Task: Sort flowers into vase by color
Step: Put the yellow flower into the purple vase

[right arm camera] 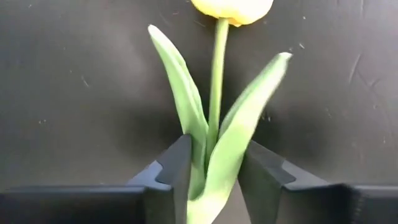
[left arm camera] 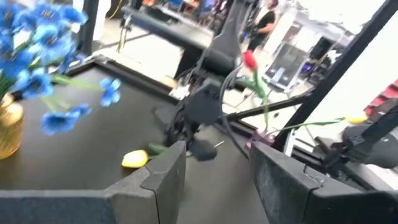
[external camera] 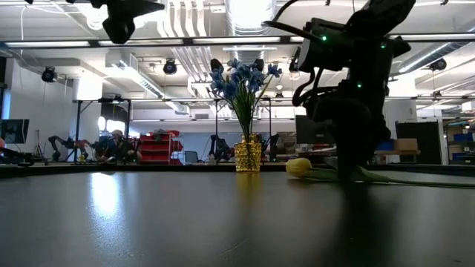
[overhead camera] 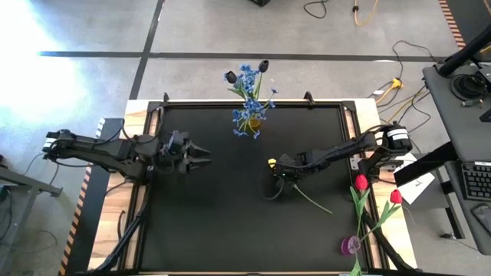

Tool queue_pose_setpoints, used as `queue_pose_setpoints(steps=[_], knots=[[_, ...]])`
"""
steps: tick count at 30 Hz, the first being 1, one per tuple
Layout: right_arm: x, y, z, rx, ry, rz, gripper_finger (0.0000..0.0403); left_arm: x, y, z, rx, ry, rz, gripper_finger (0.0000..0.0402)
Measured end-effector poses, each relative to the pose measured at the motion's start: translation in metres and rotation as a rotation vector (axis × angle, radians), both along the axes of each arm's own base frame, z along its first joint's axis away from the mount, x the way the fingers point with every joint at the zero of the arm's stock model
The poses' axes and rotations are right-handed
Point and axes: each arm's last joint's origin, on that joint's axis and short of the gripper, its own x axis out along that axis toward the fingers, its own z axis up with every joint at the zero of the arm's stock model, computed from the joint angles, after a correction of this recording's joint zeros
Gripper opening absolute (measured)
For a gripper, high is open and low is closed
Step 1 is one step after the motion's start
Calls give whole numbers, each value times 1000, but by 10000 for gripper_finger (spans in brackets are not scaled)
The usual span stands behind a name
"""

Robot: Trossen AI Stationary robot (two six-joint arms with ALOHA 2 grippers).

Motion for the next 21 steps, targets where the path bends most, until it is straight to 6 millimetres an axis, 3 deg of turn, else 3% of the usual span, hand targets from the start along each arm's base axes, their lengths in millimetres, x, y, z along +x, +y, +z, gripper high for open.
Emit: queue_pose_setpoints(steps=[5,8,14,21], knots=[[0,1,4,10,-33,-7,44,-1,-3,10,0,-39,-23,165],[-2,3,22,-5,-113,-24,17,-1,-11,25,-6,-80,-65,165],[-23,9,87,-43,-390,31,11,6,-33,45,52,-207,-165,164],[-68,30,175,23,-914,138,10,21,-35,50,30,-282,16,164]])
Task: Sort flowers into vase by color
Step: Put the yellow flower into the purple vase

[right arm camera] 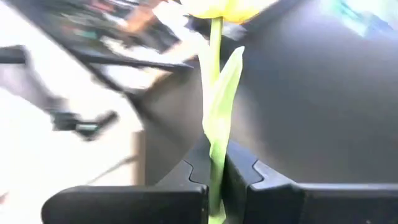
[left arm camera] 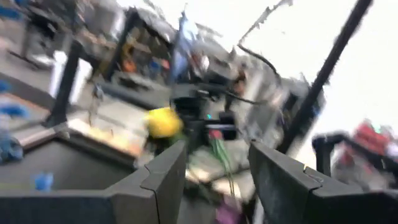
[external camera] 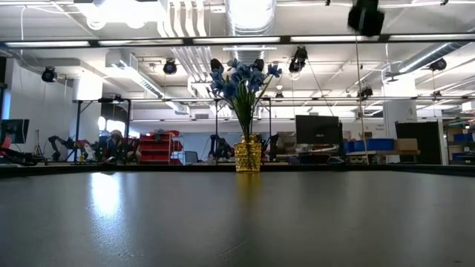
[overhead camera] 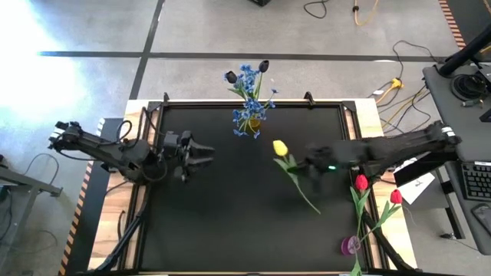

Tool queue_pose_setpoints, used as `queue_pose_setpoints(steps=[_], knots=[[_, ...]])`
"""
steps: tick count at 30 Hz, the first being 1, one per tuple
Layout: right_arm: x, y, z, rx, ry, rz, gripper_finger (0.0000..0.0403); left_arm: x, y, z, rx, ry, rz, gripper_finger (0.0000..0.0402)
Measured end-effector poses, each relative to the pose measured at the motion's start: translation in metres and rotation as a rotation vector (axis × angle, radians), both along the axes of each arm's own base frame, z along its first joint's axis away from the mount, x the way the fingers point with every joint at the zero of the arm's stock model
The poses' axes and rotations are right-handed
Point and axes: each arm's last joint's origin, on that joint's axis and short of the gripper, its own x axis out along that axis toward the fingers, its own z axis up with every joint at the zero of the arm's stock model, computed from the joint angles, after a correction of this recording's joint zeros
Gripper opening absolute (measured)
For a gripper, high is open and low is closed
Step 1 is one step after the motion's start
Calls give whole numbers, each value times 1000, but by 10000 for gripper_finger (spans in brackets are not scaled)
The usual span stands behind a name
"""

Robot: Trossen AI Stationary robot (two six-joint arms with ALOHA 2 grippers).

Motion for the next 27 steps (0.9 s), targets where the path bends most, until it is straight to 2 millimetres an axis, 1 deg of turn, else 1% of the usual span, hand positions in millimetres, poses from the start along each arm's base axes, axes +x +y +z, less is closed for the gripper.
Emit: queue_pose_setpoints(steps=[2,4,7,10,12,16,21,24,27], knots=[[-17,10,19,-13,-124,93,10,6,0,3,-11,-54,44,164],[-35,19,32,-40,-207,194,10,12,-2,7,-8,-126,54,164],[-59,30,41,-84,-292,319,9,19,-5,10,-25,-226,61,164],[-79,39,44,-103,-353,443,9,28,-7,9,-44,-283,64,164],[-88,44,40,-106,-369,517,9,34,-9,5,-56,-286,89,164],[-100,56,26,-97,-401,658,9,46,-10,-6,-109,-252,176,164],[-108,67,7,-98,-474,747,9,55,-13,-15,-168,-226,185,164],[-113,70,-3,-83,-532,776,9,57,-13,-17,-255,-242,164,164],[-118,73,-13,-51,-591,801,9,57,-12,-16,-386,-269,132,164]])
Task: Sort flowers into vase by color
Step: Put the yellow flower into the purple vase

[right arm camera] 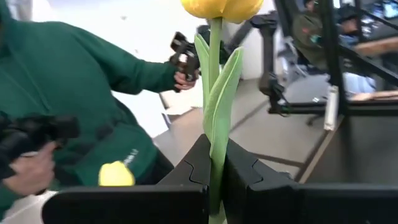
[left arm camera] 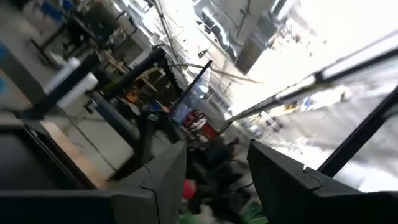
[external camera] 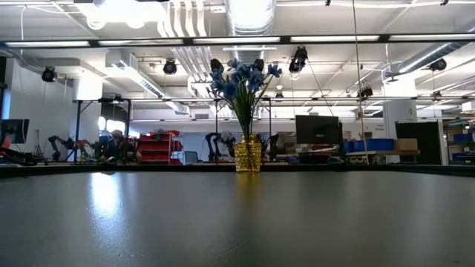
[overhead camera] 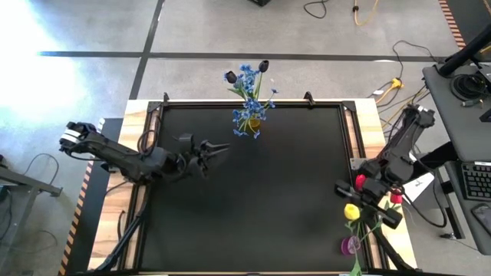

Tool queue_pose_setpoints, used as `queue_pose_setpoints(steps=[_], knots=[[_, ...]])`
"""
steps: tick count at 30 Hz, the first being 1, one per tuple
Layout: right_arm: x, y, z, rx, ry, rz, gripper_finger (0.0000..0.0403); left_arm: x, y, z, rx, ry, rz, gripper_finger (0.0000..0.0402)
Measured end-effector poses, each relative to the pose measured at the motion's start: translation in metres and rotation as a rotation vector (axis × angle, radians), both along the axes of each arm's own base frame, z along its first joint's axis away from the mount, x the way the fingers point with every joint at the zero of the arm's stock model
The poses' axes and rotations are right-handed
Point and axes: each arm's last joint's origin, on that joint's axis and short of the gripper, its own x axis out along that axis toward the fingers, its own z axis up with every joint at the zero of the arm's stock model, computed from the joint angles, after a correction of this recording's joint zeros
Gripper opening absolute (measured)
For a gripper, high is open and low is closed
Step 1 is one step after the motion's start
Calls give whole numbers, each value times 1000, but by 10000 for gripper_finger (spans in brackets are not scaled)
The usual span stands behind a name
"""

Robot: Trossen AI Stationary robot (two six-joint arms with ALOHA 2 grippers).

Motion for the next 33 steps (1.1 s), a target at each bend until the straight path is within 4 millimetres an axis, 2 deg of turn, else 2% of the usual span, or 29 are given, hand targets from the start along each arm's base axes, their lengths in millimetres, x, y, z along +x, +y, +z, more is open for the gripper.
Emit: queue_pose_setpoints(steps=[2,6,11,20,33], knots=[[-4,1,-6,22,-18,26,9,-1,0,2,-50,-22,-18,164],[-12,2,-17,24,-12,73,9,-3,1,3,-33,-23,-12,164],[-15,5,-20,21,-9,99,9,-3,1,3,-32,-21,-11,164],[-8,17,-24,14,-10,85,9,-3,1,3,-35,-21,-11,165],[-4,25,-38,-66,74,126,14,-3,1,3,-34,-19,-12,165]])
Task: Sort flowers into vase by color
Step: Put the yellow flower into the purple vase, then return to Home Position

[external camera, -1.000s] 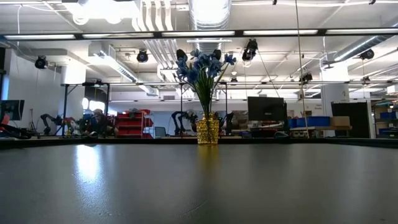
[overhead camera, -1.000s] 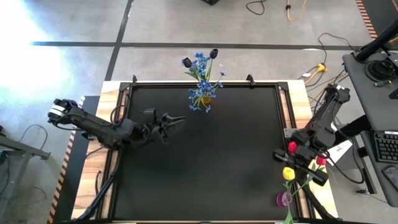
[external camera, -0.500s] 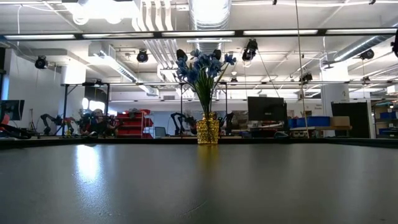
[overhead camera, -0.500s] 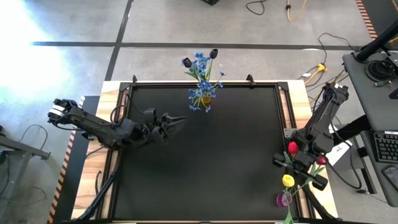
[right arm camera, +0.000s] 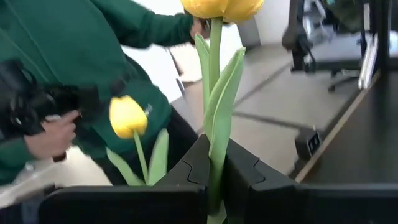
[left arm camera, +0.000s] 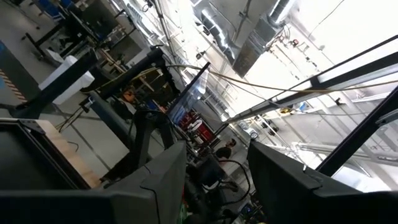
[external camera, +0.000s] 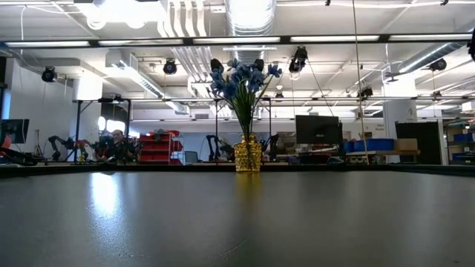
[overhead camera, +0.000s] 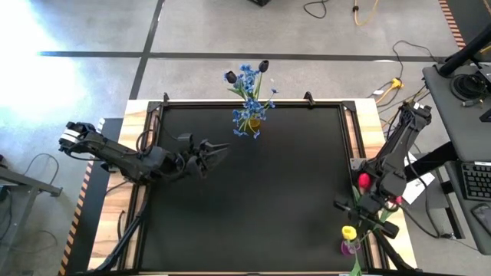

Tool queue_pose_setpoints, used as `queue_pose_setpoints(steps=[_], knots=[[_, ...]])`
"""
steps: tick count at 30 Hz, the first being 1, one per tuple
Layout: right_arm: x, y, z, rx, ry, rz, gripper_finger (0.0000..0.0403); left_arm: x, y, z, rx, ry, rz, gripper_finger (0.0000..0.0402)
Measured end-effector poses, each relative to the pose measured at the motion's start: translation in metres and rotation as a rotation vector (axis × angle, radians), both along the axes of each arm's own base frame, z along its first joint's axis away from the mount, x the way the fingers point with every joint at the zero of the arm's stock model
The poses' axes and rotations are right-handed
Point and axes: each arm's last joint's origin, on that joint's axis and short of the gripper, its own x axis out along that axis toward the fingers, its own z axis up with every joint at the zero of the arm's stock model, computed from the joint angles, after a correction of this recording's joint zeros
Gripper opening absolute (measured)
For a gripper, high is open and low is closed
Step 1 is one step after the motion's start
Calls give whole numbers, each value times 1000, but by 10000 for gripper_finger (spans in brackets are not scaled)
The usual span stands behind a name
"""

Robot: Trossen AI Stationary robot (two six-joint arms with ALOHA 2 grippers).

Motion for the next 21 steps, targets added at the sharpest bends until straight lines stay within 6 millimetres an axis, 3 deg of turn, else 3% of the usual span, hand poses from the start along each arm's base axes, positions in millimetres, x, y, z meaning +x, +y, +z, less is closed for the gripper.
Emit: queue_pose_setpoints(steps=[7,17,21], knots=[[-2,-1,-6,-136,184,9,60,2,-1,-4,30,47,-23,165],[-5,-7,28,-418,474,-31,181,-2,4,-11,75,197,-4,163],[-6,-8,54,-433,552,-55,212,-12,8,-12,112,297,-9,152]])
